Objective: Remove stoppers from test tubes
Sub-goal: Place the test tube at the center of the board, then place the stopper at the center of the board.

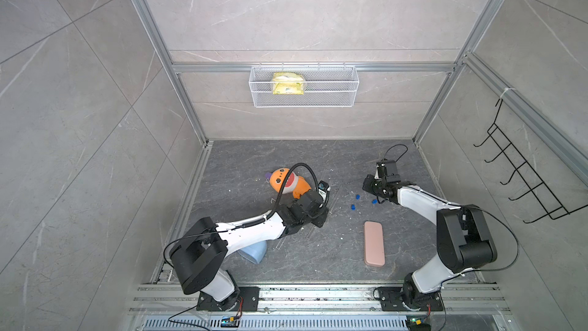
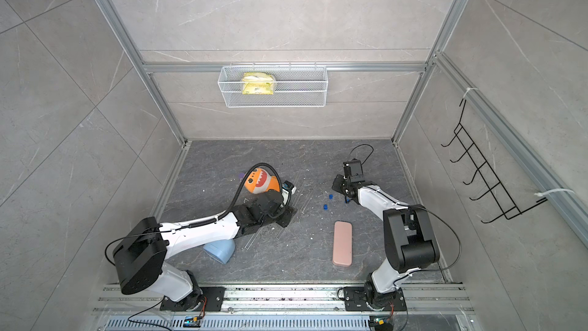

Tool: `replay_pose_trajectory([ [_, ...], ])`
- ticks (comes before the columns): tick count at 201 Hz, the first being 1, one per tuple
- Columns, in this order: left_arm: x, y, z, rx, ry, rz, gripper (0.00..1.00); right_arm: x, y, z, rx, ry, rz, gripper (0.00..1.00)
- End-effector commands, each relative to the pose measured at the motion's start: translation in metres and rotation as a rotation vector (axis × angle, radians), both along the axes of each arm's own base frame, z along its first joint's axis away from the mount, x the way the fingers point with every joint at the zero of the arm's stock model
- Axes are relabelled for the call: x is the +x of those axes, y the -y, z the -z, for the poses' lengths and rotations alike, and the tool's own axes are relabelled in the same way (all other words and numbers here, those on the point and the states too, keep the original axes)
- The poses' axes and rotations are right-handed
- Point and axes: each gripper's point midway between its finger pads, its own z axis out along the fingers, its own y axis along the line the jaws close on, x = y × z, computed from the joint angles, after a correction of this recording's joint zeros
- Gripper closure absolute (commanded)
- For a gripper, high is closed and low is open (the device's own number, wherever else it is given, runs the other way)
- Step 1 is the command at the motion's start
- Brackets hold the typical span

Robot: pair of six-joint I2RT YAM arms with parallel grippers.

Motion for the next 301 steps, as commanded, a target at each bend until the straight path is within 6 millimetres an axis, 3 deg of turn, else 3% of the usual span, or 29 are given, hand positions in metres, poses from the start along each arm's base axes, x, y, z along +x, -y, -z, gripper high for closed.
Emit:
replay_pose_trajectory([
  [1,0.003,-0.005,-0.029,-0.014,0.071,-0.008,0.51,0.013,0.006,0.01,-0.022,-0.009,0.05,0.99],
  [46,0.001,-0.022,-0.044,-0.034,0.109,-0.051,0.51,0.016,0.009,0.035,-0.042,-0.069,0.078,0.95],
  [92,-0.001,-0.034,-0.045,-0.025,0.118,-0.08,0.51,0.015,0.012,0.052,-0.07,-0.121,0.083,0.86],
  [142,-0.003,-0.039,-0.042,-0.02,0.114,-0.091,0.5,0.012,0.015,0.055,-0.094,-0.133,0.084,0.77],
  [218,-0.003,-0.04,-0.041,-0.017,0.115,-0.094,0.5,0.013,0.014,0.054,-0.111,-0.14,0.081,0.74],
  [253,-0.002,-0.042,-0.041,-0.013,0.119,-0.106,0.49,0.021,0.01,0.036,-0.109,-0.106,0.063,0.72],
  [301,0.005,-0.064,-0.029,0.064,0.106,-0.211,0.49,0.021,-0.003,-0.036,-0.107,0.036,0.002,0.69],
])
